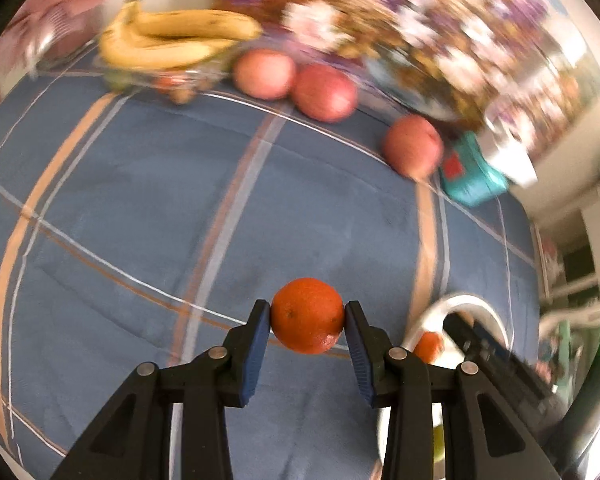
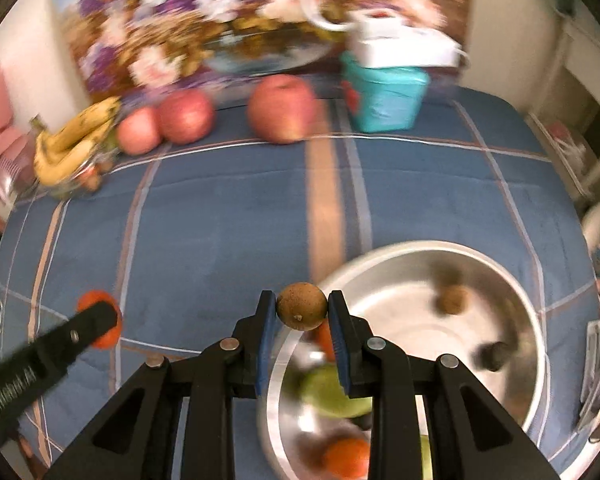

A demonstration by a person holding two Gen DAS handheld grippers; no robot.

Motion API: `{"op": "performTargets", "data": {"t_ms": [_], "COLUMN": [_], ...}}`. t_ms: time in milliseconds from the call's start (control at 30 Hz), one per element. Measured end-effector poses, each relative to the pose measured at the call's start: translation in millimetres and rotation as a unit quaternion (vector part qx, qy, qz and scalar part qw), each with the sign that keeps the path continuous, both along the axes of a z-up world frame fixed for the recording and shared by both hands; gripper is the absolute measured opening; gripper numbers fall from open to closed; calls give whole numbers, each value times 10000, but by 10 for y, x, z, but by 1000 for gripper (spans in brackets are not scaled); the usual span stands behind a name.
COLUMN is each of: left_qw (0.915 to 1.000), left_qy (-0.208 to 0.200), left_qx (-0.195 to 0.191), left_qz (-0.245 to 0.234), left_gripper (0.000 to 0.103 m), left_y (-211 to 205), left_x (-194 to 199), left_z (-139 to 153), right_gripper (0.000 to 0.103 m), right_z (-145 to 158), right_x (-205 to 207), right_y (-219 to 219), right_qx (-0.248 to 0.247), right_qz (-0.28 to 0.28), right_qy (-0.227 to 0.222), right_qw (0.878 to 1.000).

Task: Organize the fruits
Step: 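Carry the orange and kiwi over the steel bowl and open both tools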

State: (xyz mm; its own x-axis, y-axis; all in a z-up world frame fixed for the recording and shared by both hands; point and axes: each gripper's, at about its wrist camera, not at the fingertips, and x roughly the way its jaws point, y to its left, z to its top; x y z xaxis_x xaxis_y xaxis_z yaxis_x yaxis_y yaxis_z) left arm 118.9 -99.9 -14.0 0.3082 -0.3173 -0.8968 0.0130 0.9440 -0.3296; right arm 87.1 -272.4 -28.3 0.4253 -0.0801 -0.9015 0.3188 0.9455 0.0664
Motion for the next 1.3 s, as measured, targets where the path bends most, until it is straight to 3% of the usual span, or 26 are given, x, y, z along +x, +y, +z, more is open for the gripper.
{"op": "performTargets", "data": {"t_ms": [433, 1000, 1300], "left_qw": [9922, 9890, 9900], "left_qy": [122, 303, 406], "left_qx": [-34, 287, 289], "left_qz": [-1242, -1419, -1322], "left_gripper": [41, 41, 41], "left_y": [-942, -1154, -1086], "left_x": [-345, -574, -542], "left_z": [86, -113, -189], "right_gripper": [28, 28, 28], "right_z": [197, 252, -259], "right_x": [-512, -687, -545], "right_y": [-876, -776, -692], "right_qx": [79, 244, 347], "right_qz": [-978, -822, -695], "right_qy": [-199, -208, 528], "right_qw": [9950, 9961, 9956]}}
